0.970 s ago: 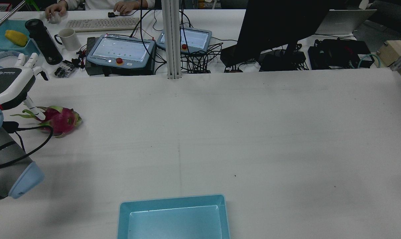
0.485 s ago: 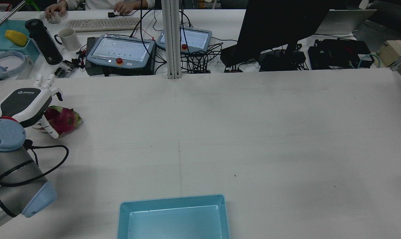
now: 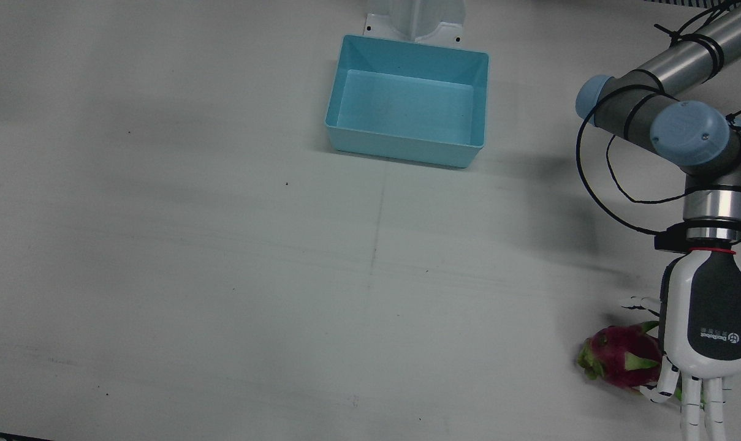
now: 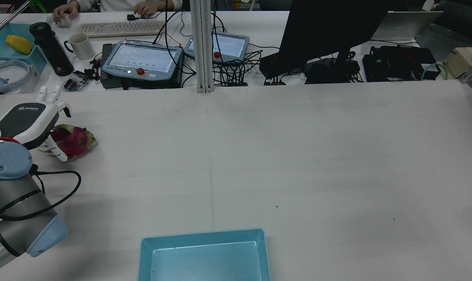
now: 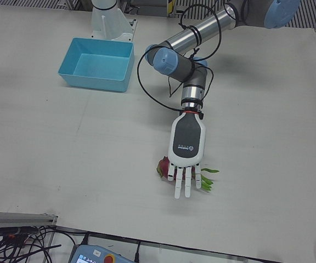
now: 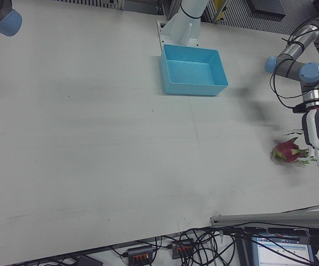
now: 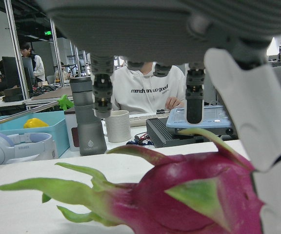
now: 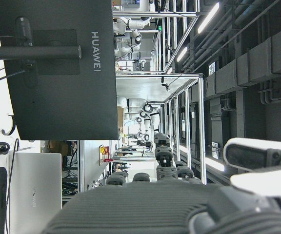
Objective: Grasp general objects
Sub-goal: 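Close the left hand's fingers around the dragon fruit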
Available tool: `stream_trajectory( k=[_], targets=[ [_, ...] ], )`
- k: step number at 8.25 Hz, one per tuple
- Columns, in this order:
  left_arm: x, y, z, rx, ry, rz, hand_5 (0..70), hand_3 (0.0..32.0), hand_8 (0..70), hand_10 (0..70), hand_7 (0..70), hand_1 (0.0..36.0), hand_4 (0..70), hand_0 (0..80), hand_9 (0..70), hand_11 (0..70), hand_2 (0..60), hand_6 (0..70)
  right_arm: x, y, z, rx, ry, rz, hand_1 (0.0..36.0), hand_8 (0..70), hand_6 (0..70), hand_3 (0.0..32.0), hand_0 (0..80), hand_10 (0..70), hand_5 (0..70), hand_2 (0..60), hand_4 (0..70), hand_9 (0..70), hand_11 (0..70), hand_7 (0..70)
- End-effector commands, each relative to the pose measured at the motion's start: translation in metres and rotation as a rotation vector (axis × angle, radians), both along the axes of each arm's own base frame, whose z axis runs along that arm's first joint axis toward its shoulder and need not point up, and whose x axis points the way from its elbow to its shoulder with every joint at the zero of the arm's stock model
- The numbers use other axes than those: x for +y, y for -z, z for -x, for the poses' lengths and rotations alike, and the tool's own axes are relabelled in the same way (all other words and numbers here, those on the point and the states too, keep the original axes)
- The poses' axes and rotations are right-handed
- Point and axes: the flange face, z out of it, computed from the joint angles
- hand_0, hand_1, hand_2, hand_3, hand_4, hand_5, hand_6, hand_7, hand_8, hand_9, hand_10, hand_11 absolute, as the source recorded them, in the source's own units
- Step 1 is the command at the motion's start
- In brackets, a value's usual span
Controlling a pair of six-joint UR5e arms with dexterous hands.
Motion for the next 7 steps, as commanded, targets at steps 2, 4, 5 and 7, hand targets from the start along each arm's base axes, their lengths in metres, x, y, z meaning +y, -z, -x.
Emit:
stream_trajectory(
  k=[2,4,5,7],
  targets=[
    [-0.006,-0.020,-0.011,-0.007,-0.007,-0.003,10.3,5.2,0.0,0.8,4.8,21.5,0.2,52.6,0.0,3.6,12.0,0.0,0.000,0.000,0.000,0.000,0.000,0.000,0.0,0.0,0.0,0.0,0.0,0.0,0.0,0.0,0.0,0.0,0.0,0.0],
    [-0.011,-0.029,-0.016,-0.016,-0.011,-0.019,14.0,3.0,0.0,1.1,5.4,21.8,0.8,52.9,0.0,4.0,12.2,0.0,0.000,0.000,-0.001,0.000,-0.001,0.000,0.0,0.0,0.0,0.0,0.0,0.0,0.0,0.0,0.0,0.0,0.0,0.0],
    [-0.013,-0.032,-0.018,-0.025,-0.013,-0.028,18.5,0.2,0.0,1.6,5.6,22.0,1.7,52.9,0.0,4.8,13.7,0.0,0.000,0.000,0.000,0.000,0.000,0.000,0.0,0.0,0.0,0.0,0.0,0.0,0.0,0.0,0.0,0.0,0.0,0.0],
    [-0.015,-0.047,-0.020,-0.036,-0.014,-0.022,23.4,0.0,0.0,1.7,5.8,21.8,2.9,52.6,0.0,4.8,14.2,0.0,0.000,0.000,0.000,0.000,0.000,0.000,0.0,0.0,0.0,0.0,0.0,0.0,0.0,0.0,0.0,0.0,0.0,0.0]
  ],
)
